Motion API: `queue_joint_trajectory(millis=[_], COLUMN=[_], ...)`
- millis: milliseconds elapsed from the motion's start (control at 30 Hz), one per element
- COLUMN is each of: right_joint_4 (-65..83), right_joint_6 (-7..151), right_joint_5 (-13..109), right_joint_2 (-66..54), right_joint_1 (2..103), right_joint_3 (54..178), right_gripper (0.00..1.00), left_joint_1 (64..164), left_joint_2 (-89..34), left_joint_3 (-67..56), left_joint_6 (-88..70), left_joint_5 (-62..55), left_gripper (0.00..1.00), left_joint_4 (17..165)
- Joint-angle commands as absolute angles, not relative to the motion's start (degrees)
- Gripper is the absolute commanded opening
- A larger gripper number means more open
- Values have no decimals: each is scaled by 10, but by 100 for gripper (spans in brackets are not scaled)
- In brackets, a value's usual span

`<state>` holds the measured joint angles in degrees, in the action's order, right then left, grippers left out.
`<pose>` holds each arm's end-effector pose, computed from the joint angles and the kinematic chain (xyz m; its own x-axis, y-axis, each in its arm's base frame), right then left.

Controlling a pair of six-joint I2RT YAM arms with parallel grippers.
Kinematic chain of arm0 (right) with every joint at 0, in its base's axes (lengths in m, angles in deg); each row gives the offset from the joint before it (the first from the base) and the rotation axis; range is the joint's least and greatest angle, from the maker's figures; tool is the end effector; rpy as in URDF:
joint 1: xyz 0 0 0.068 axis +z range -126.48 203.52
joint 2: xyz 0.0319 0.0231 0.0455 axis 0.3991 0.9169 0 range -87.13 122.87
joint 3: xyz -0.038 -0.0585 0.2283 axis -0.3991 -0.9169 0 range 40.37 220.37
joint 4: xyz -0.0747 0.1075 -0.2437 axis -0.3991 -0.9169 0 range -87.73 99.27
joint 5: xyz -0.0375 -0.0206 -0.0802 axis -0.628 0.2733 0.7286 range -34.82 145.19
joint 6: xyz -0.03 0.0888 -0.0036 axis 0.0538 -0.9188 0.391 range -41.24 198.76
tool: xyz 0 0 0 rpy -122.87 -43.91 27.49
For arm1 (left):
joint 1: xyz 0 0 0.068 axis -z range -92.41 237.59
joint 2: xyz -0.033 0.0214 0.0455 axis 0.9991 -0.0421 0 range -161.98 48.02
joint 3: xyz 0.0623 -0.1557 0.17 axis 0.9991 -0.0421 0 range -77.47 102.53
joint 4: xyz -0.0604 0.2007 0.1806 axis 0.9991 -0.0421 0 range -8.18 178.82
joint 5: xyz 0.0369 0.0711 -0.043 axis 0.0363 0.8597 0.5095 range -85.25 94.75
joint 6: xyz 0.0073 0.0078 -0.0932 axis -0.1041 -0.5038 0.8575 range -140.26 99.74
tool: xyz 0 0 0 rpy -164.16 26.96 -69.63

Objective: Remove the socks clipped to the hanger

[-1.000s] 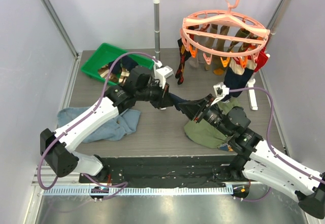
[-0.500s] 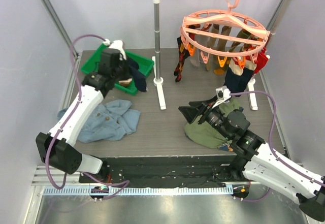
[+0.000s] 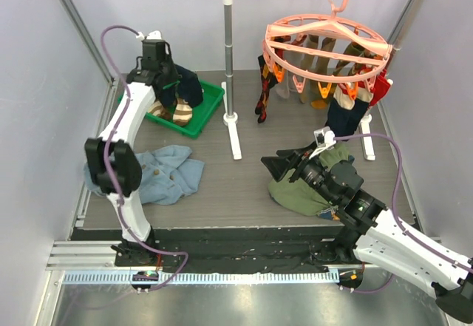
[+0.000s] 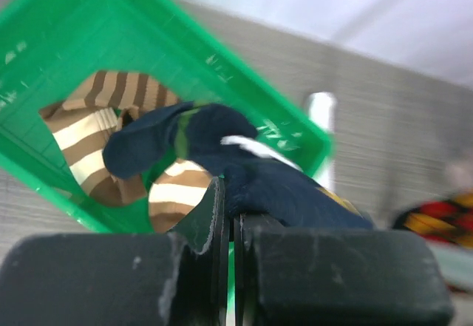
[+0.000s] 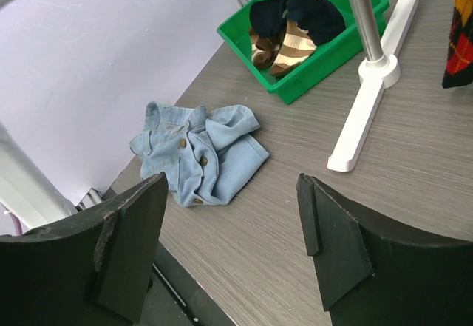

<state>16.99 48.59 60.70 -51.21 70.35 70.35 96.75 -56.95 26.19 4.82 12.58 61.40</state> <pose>0.1831 0.1833 0.2851 -0.3135 0.3971 -0.8626 -0.5814 0.6380 0.5049 0.4757 -0.0650 0.3125 -0.4466 -0.3534 -0.8220 -0.1651 0.9355 -0.3124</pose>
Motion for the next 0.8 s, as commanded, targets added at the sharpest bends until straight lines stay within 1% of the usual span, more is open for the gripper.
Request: queue_joint_trajectory(millis=[0,100,133,167,233,267,300,367,400,433,500,633,667,700,767], right_joint_4=[167,171,174,180,191,195,201,203,209,211,225,257,267,295,329], right_joint_6=[483,496,499,506,510,511,509,505,501,501,506,515,515,515,525], right_joint_5=[634,669,682,701,715,738,749,775,796,801,809,842,854,866,903], right_joint_2=[-511,-504,-502,-498,-493,-490,-483,-474,-463,-456,-430,-374,-362,-347,-297], right_joint_1=[707,707,707,707,706,706,706,707,706,707,707,706,707,707,707], right_joint_3=[714,707,703,699,697,696,695,691,692,692,698,717,719,720,727], right_gripper=[79,79,79,79,78,77,76,76,76,76,76,75,74,74,74], left_joint_1=[947,943,940,937,930,929,929,929,928,929,929,930,935,941,969], left_joint_2=[-688,-749,-789,-802,-816,-812,-803,-770,-755,-740,-683,-579,-562,-528,-498], left_joint_3=[322,370,391,435,464,473,473,472,470,465,433,345,316,303,263], left_joint_6=[37,23,28,33,43,46,47,57,61,65,79,88,89,85,73], left_joint_5=[173,205,207,207,206,203,202,210,213,211,210,176,147,139,127], left_gripper=[0,0,0,0,0,2,19,41,58,64,73,80,86,89,89], left_joint_4=[580,539,501,481,445,443,444,442,441,443,455,496,499,504,507])
